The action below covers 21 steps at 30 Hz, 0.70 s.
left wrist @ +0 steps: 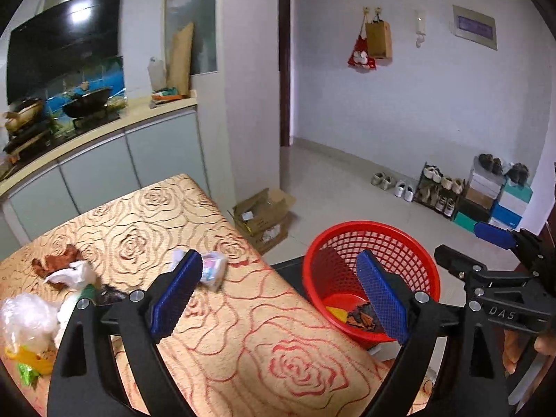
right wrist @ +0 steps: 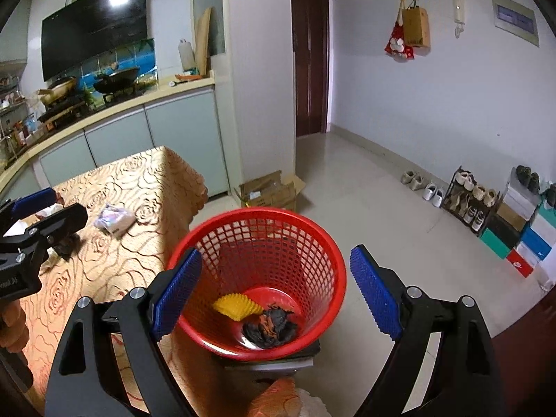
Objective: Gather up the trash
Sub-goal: 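Move both tools back over the table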
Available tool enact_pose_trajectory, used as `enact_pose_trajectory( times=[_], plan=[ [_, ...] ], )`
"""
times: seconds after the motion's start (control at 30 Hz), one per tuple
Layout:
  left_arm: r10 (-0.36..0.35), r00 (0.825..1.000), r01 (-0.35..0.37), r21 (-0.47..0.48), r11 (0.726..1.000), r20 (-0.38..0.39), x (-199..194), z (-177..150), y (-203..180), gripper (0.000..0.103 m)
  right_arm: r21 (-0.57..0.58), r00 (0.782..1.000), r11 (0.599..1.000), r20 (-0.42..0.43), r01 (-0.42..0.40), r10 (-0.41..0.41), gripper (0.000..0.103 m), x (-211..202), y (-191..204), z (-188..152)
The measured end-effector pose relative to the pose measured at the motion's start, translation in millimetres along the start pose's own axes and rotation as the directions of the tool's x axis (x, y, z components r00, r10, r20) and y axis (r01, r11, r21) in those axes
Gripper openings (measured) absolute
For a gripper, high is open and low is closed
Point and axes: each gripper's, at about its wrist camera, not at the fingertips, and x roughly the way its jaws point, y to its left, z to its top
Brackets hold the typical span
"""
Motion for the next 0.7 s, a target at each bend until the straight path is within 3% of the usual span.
enact_pose_trajectory(
  times=[0.37,0.57,0.7],
  plan=[
    [0.135,0.99,-0.132,-0.098,0.986,0.028,-38,-20,52,0.089,-0.011,0.998,0.998,0.019,-0.062,0.062,0.085,-7,37,2],
    [0.231,0.973,-0.227,-0.162,0.96,0.007,-58,-39,93,0.089,-0.046,0.993,0.993,0.021,-0.112,0.114,0.086,-7,65,1],
    [0.313,0.95,-0.31,-0.207,0.928,-0.021,-72,-53,130,0.089,-0.065,0.989,0.987,0.018,-0.148,0.149,0.087,-6,82,3]
  ],
)
